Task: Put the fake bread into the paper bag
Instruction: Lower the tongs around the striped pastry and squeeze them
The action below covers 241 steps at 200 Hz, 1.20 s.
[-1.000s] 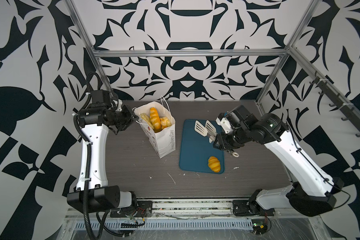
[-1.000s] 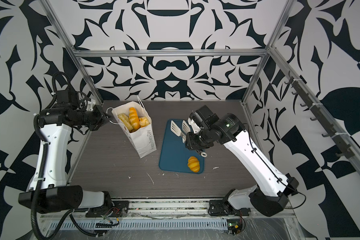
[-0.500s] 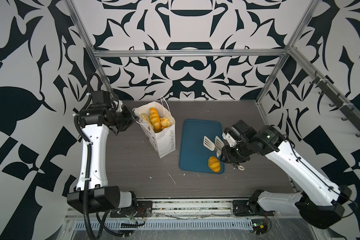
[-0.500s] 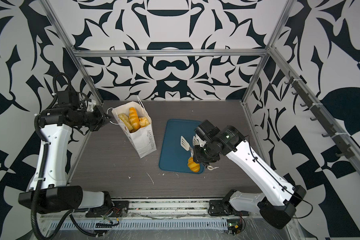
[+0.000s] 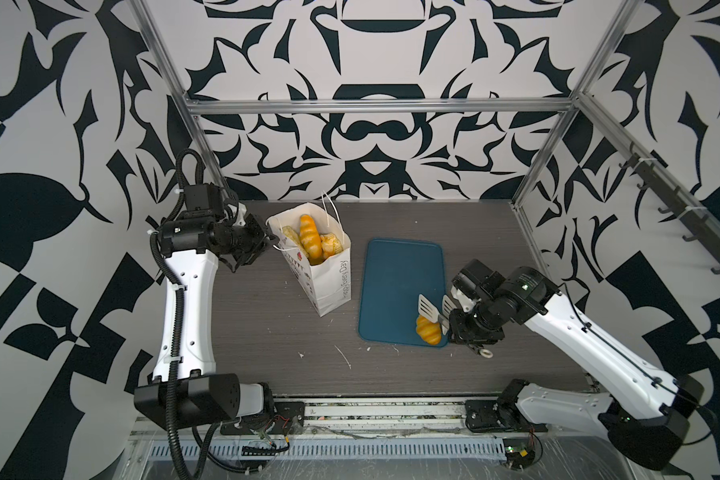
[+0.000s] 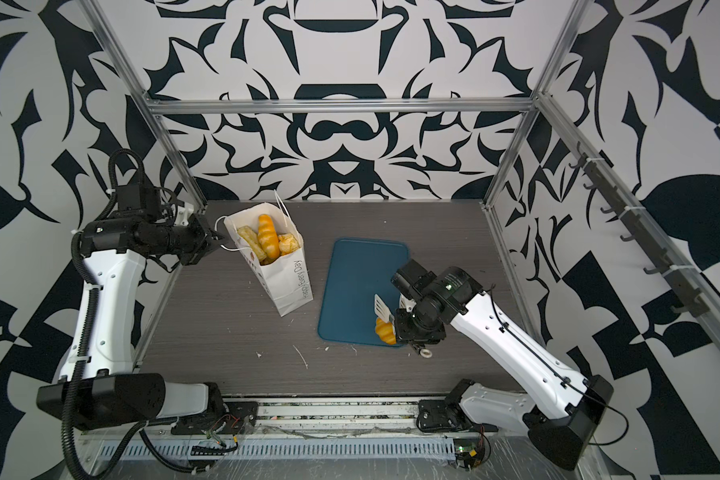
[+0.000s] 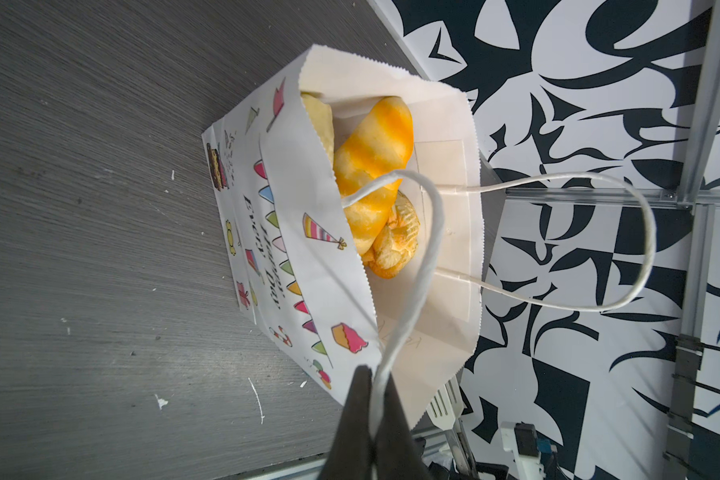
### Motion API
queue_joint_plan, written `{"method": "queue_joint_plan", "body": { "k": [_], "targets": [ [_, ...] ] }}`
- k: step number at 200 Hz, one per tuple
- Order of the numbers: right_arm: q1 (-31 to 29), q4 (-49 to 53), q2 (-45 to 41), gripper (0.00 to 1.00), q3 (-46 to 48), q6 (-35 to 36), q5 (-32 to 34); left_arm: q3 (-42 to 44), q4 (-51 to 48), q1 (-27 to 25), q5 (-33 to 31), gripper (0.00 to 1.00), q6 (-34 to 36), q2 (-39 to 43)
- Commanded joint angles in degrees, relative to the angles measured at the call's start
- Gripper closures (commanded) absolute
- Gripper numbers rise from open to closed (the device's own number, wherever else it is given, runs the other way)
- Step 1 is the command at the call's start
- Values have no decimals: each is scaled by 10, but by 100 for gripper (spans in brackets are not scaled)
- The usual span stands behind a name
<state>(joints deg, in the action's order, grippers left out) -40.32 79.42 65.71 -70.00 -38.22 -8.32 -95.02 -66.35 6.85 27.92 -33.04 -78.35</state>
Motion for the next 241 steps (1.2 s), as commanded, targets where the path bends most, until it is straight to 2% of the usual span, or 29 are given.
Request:
{"method": "queue_joint_plan", "body": {
  "k": [1, 241],
  "targets": [
    [2, -4, -8, 53, 8, -9, 6, 7, -7, 0, 8, 100, -2, 10],
    [1, -59, 47, 50, 89, 23, -21, 10, -4, 0, 9, 100, -1, 10]
  ]
}}
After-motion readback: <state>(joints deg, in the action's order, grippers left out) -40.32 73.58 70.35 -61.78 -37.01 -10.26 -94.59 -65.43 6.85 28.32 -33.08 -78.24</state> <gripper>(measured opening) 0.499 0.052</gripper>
